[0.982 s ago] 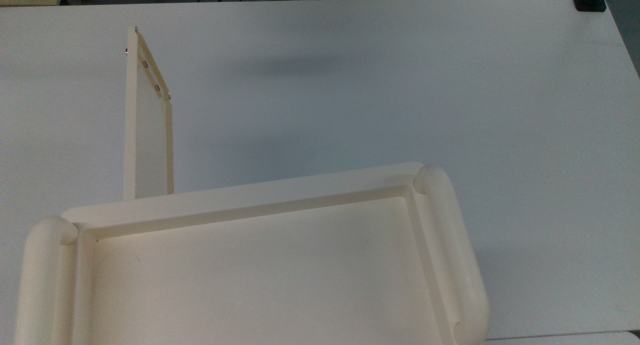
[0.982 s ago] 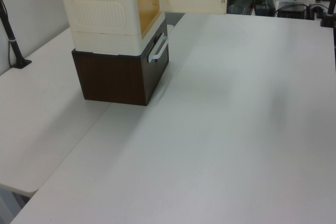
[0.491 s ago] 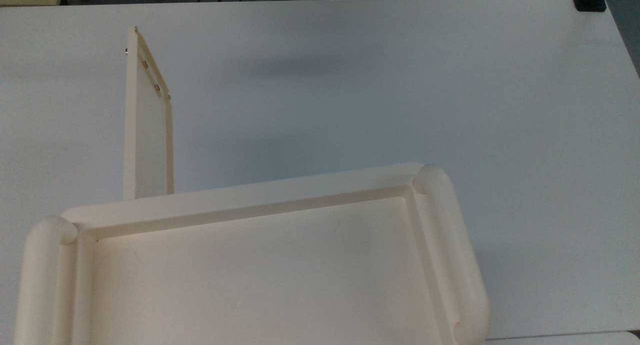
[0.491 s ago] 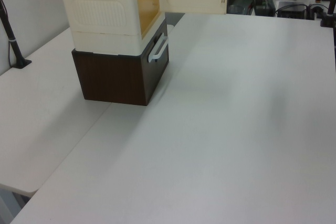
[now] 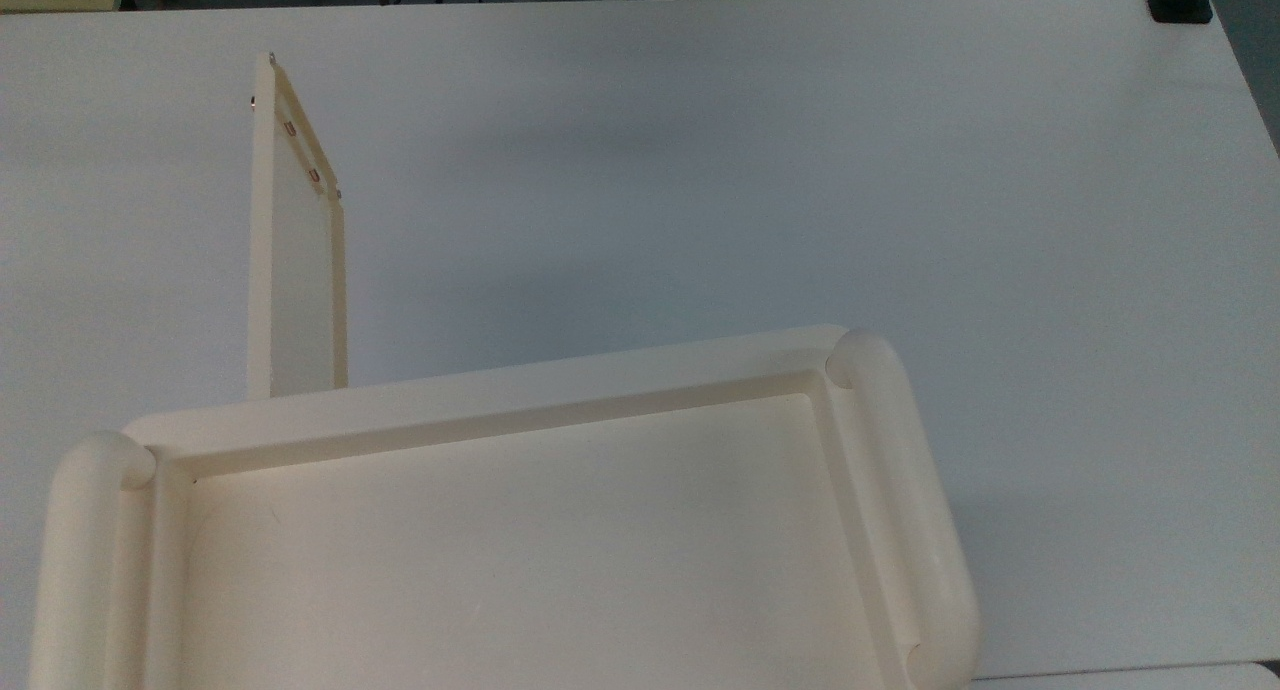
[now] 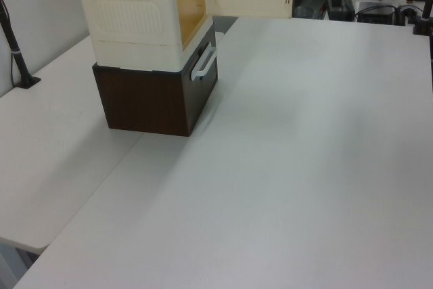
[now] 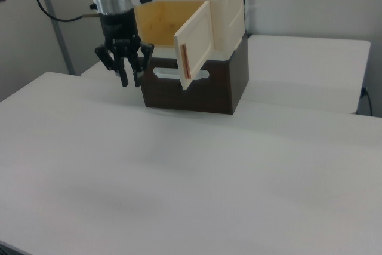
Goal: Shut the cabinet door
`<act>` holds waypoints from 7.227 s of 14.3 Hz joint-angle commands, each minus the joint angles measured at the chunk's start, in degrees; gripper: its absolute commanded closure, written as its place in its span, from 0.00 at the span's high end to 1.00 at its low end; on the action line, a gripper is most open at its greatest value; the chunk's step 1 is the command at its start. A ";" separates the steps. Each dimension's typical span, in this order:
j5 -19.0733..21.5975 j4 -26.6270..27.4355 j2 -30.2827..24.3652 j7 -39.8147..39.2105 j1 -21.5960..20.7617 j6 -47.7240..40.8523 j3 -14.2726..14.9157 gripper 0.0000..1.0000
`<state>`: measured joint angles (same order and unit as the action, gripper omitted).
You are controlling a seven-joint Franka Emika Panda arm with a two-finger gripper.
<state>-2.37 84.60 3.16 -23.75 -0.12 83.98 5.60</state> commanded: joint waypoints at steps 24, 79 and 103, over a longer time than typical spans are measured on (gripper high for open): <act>2.72 -0.40 8.18 -40.32 -0.76 36.70 7.59 0.00; 3.24 1.18 10.13 21.55 -13.17 45.37 1.26 0.00; 3.16 6.28 -1.40 30.34 0.47 10.24 -4.37 1.00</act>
<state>1.50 90.78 1.61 6.59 -0.05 94.67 1.35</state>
